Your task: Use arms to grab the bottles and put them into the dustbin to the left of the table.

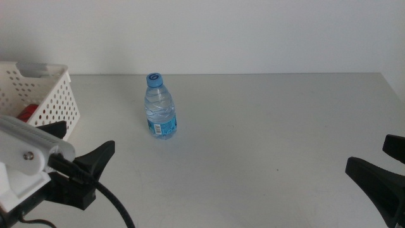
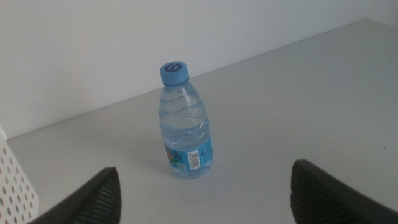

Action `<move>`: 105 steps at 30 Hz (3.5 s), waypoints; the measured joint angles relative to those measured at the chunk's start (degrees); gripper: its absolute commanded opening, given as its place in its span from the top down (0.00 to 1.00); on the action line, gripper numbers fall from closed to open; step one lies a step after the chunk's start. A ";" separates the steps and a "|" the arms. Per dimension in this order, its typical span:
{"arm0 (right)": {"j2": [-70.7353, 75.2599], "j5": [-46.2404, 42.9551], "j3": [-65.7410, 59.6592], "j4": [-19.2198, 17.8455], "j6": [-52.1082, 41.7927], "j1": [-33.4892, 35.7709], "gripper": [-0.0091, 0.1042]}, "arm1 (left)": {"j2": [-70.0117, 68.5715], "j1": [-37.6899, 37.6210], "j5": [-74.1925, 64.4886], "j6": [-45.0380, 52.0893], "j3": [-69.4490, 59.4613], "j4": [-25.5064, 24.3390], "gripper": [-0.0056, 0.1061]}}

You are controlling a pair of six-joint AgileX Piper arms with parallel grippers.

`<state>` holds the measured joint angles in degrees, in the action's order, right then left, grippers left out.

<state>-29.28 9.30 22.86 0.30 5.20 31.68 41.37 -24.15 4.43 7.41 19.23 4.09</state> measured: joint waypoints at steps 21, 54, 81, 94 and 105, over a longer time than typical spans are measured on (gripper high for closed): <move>0.00 0.00 0.00 0.11 -0.05 -0.04 0.38 | 30.01 0.00 30.10 -6.45 0.49 -0.54 0.11; 0.00 0.00 0.00 0.11 -0.05 -0.04 0.38 | 64.66 7.60 38.61 -18.64 24.59 -17.65 0.11; 0.00 0.00 -0.06 0.11 -0.05 -0.04 0.38 | 54.22 8.28 -8.60 -25.77 42.86 -22.03 0.96; 0.00 0.00 -0.06 0.11 -0.05 -0.04 0.38 | 51.18 19.69 -59.99 12.80 70.76 3.38 0.96; 0.00 0.00 -0.06 0.11 -0.05 -0.04 0.38 | 51.71 38.63 -72.73 20.77 77.92 6.27 0.96</move>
<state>-29.28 9.30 22.80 0.41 5.16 31.64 93.08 14.48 -68.30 28.17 97.15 10.36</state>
